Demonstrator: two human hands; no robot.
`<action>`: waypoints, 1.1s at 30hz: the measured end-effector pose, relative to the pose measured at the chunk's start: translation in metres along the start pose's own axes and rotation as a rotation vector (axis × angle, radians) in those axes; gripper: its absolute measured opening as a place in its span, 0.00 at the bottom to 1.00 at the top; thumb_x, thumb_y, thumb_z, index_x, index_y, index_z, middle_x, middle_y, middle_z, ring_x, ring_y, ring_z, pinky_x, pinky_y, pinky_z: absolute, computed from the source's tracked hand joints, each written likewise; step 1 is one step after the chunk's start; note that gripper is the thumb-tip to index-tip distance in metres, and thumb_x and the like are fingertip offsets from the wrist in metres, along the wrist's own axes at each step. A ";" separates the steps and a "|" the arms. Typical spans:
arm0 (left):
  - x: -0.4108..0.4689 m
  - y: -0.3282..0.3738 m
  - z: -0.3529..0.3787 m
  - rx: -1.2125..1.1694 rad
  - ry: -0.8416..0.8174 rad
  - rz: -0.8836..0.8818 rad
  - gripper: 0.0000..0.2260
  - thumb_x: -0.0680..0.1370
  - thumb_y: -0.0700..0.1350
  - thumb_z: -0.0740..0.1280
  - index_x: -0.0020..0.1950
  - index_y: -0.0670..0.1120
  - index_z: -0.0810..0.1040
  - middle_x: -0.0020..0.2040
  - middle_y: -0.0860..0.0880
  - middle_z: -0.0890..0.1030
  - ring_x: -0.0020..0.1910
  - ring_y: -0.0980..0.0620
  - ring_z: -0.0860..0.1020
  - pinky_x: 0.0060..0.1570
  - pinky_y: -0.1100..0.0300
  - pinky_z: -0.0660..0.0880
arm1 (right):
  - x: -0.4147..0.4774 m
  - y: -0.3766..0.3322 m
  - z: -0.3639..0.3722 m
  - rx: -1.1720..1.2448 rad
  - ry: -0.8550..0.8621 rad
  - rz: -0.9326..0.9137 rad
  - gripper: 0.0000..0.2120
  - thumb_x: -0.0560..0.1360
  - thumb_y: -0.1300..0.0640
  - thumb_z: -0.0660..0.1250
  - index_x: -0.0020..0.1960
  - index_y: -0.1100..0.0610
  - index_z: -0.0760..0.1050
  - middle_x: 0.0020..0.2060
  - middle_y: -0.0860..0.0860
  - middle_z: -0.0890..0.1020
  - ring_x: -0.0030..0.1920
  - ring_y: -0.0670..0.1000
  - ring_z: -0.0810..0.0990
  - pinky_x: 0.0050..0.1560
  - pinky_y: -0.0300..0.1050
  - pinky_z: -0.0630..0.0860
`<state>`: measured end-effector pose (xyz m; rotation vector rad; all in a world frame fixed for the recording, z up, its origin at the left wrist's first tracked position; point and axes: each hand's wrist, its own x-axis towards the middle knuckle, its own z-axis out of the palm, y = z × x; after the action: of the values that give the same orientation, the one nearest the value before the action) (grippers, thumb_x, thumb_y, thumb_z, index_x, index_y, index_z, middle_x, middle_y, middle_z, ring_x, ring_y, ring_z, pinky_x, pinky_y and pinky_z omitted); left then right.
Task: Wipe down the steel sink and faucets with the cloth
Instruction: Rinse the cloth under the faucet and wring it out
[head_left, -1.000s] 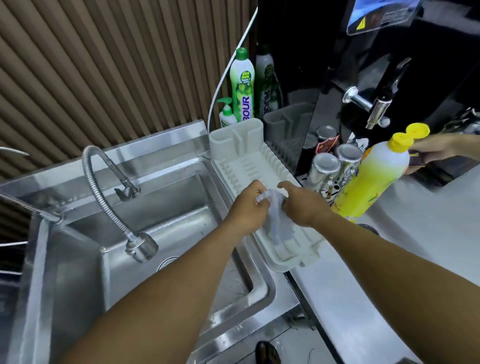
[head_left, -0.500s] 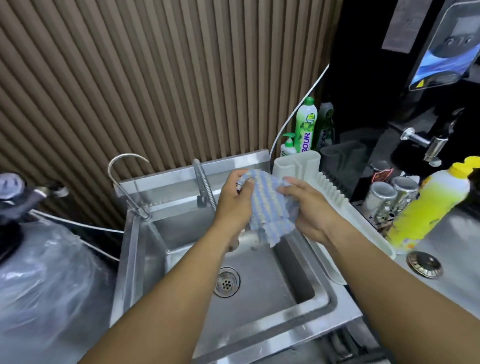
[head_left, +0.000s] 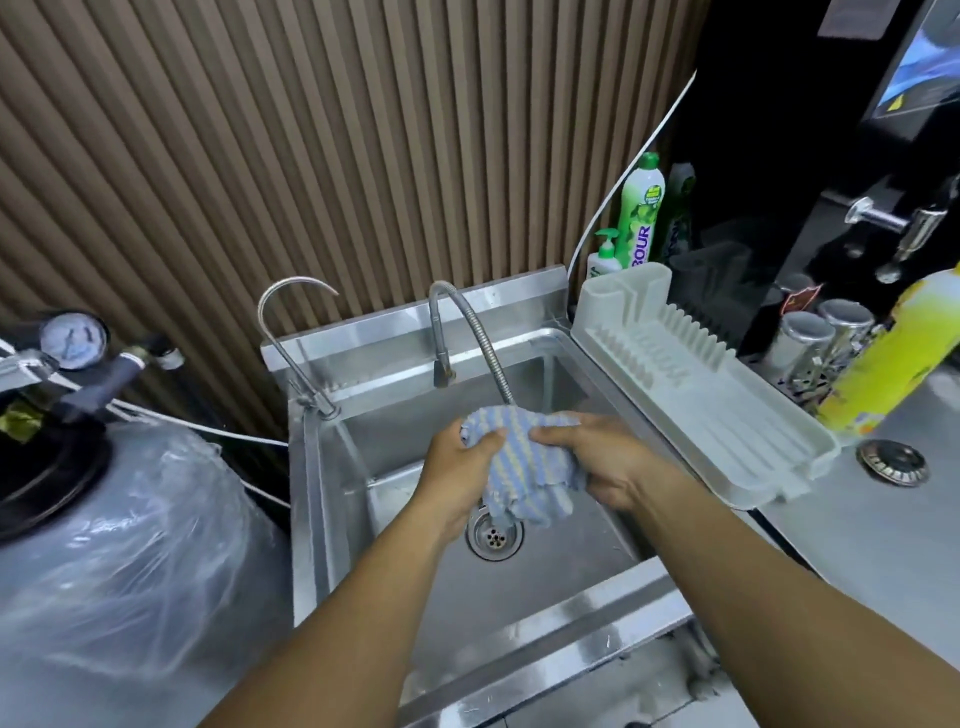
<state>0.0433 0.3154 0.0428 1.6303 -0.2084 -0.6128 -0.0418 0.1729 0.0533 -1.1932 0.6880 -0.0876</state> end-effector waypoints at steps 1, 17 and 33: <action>0.000 -0.005 -0.003 -0.020 -0.013 -0.033 0.06 0.79 0.43 0.69 0.56 0.47 0.80 0.51 0.47 0.86 0.48 0.49 0.85 0.51 0.49 0.81 | 0.001 0.006 0.001 -0.013 -0.002 0.019 0.06 0.76 0.64 0.71 0.53 0.61 0.80 0.48 0.59 0.86 0.50 0.58 0.86 0.54 0.56 0.82; 0.013 -0.049 -0.014 0.074 -0.193 -0.460 0.05 0.79 0.39 0.66 0.53 0.42 0.80 0.48 0.41 0.85 0.47 0.41 0.84 0.49 0.45 0.79 | 0.004 0.062 -0.001 0.051 0.244 0.328 0.10 0.78 0.69 0.65 0.57 0.69 0.79 0.46 0.63 0.86 0.48 0.62 0.86 0.57 0.62 0.80; 0.062 -0.013 0.042 -0.258 -0.239 -0.273 0.08 0.80 0.38 0.65 0.58 0.40 0.80 0.56 0.34 0.82 0.54 0.37 0.81 0.58 0.37 0.75 | 0.046 0.021 -0.054 0.526 0.008 0.147 0.19 0.80 0.62 0.59 0.69 0.66 0.73 0.64 0.65 0.79 0.66 0.61 0.77 0.71 0.57 0.69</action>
<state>0.0713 0.2515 0.0119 1.3440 -0.0763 -1.0043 -0.0403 0.1176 0.0037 -0.6371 0.7027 -0.1397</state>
